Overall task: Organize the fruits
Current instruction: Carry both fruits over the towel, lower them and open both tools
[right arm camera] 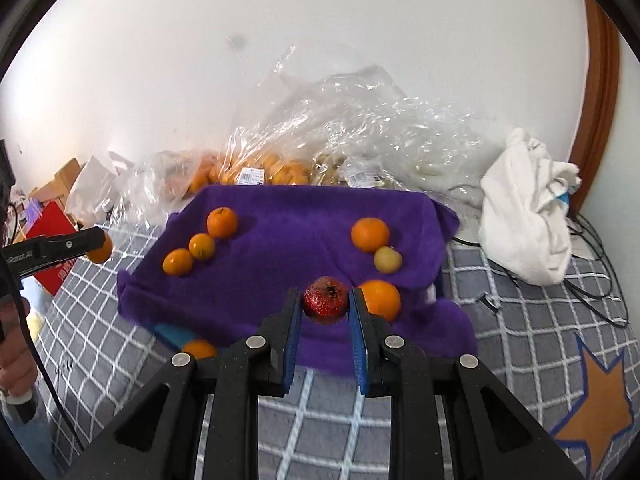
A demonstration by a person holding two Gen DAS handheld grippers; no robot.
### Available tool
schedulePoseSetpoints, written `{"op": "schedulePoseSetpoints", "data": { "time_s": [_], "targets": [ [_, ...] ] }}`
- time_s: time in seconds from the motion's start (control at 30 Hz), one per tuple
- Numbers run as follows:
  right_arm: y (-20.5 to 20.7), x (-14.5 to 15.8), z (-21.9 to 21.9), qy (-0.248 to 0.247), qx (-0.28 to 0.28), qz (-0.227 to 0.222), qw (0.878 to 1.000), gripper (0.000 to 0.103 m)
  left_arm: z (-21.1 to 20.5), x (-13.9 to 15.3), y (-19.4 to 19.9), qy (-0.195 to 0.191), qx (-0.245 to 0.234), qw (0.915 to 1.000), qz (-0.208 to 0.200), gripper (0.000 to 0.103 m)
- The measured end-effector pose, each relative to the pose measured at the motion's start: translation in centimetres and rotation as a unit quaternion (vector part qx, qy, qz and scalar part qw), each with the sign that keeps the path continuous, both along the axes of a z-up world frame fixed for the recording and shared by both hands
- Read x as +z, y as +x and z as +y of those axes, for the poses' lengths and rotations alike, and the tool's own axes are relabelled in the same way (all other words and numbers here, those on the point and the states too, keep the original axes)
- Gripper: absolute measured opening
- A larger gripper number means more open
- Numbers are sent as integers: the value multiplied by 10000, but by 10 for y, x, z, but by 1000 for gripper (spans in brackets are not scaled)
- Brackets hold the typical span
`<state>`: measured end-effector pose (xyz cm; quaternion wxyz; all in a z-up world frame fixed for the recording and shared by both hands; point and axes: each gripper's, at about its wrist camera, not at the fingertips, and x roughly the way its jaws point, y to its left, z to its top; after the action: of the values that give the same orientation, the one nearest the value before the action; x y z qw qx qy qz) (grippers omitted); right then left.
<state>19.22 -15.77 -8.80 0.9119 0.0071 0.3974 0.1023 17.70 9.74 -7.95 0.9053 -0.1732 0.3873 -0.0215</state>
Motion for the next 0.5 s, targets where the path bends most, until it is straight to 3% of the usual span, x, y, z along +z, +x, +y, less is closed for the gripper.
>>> {"op": "schedulePoseSetpoints", "data": {
  "time_s": [0.13, 0.5],
  "targets": [
    [23, -18, 5, 255, 4, 252, 9994, 23, 7, -8, 11, -83, 98, 9999, 36, 32],
    [35, -61, 15, 123, 113, 544, 9984, 23, -3, -51, 29, -36, -98, 9993, 369, 32]
  ]
}}
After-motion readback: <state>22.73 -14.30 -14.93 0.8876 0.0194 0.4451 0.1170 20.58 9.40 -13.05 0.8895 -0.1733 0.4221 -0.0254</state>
